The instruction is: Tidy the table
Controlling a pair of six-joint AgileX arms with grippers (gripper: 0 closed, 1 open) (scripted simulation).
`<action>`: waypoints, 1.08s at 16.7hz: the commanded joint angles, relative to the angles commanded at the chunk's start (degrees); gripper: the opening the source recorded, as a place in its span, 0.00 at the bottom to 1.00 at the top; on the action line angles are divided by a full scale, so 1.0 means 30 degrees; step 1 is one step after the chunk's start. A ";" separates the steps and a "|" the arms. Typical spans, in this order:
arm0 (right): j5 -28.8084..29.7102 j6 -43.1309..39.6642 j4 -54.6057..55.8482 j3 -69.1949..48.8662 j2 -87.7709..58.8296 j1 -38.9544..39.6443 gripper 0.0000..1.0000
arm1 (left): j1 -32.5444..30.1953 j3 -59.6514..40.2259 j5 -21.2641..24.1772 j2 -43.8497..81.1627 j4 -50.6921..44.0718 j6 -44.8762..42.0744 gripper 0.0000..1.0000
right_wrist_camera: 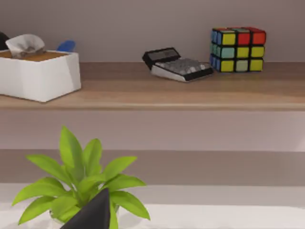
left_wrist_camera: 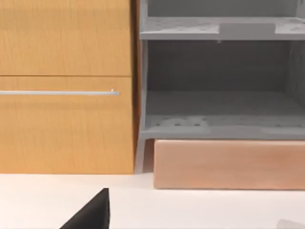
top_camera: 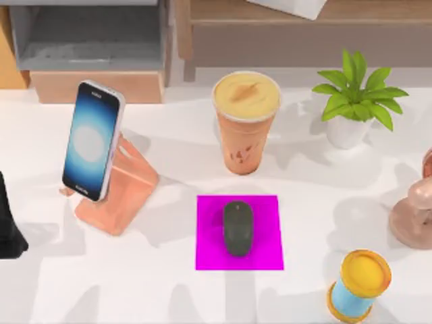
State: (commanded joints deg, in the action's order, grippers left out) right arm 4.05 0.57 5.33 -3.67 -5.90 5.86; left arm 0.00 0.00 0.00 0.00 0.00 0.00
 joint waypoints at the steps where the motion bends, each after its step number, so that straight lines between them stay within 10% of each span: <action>1: 0.0587 0.0058 0.0764 -0.0484 -0.0999 0.0931 1.00 | 0.0000 0.0000 0.0000 0.0000 0.0000 0.0000 1.00; 18: 1.3970 -0.0224 1.8936 -1.1763 -3.6326 1.5761 1.00 | 0.0000 0.0000 0.0000 0.0000 0.0000 0.0000 1.00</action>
State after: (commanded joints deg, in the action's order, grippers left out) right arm 45.96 -0.11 62.14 -38.96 -114.87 53.14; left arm 0.00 0.00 0.00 0.00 0.00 0.00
